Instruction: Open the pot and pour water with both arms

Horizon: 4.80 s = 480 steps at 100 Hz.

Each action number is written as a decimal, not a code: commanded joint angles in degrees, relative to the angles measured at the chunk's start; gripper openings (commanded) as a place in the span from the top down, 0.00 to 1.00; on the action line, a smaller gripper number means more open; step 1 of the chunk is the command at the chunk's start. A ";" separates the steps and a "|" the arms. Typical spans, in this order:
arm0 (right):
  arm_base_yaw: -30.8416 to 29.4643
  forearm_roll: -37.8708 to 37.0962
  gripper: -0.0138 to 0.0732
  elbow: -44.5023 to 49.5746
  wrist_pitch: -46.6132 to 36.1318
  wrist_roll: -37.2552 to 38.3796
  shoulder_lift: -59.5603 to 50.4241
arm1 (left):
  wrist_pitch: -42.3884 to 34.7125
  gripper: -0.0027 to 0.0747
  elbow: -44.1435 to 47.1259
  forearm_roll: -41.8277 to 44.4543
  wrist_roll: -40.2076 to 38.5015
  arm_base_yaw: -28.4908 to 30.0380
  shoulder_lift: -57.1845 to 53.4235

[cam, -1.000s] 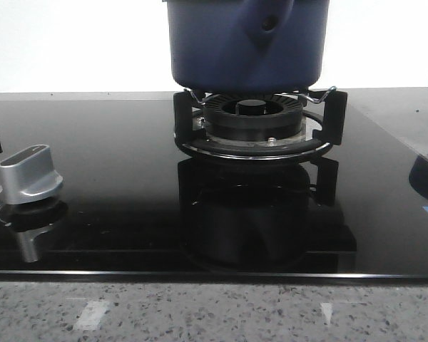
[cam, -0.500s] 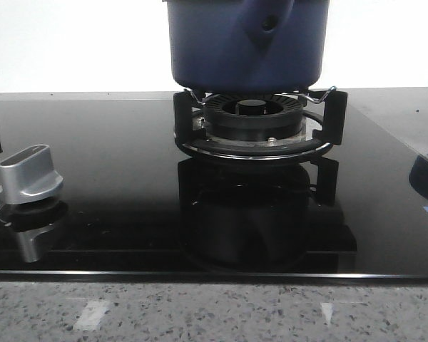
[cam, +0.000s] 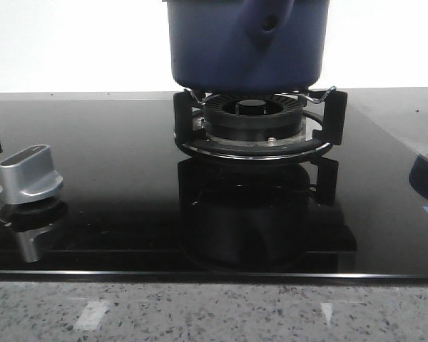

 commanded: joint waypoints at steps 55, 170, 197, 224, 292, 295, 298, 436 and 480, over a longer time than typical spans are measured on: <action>-0.23 32.89 0.92 0.70 -9.35 -0.26 -1.30 | -11.70 0.99 1.66 -36.50 -0.53 -0.21 -1.56; 2.65 20.01 0.89 -37.15 34.39 -8.31 23.22 | 35.69 0.98 -43.29 -74.37 59.26 -0.21 36.50; 2.65 20.01 0.75 -38.88 34.38 -8.84 23.22 | 46.45 0.64 -49.08 -80.38 66.16 -0.21 47.30; 2.65 20.01 0.44 -42.30 36.26 -10.52 23.22 | 49.66 0.51 -53.70 -86.34 75.04 -4.78 56.27; 2.65 19.83 0.44 -45.72 39.59 -10.69 23.22 | 29.96 0.27 -71.99 -86.10 84.58 -22.59 84.59; 2.65 19.83 0.44 -45.72 39.59 -10.69 23.22 | 29.96 0.27 -73.12 -86.10 84.58 -22.59 85.30; 2.65 19.83 0.44 -45.72 39.63 -10.69 23.22 | 29.96 0.27 -74.03 -86.10 84.58 -22.59 85.98; 2.65 19.83 0.44 -45.72 39.75 -10.69 23.22 | 31.77 0.28 -87.39 -80.98 91.71 -24.17 98.58; 2.65 19.83 0.44 -45.72 39.97 -10.69 23.22 | 31.77 0.63 -87.39 -80.98 91.83 -24.17 98.58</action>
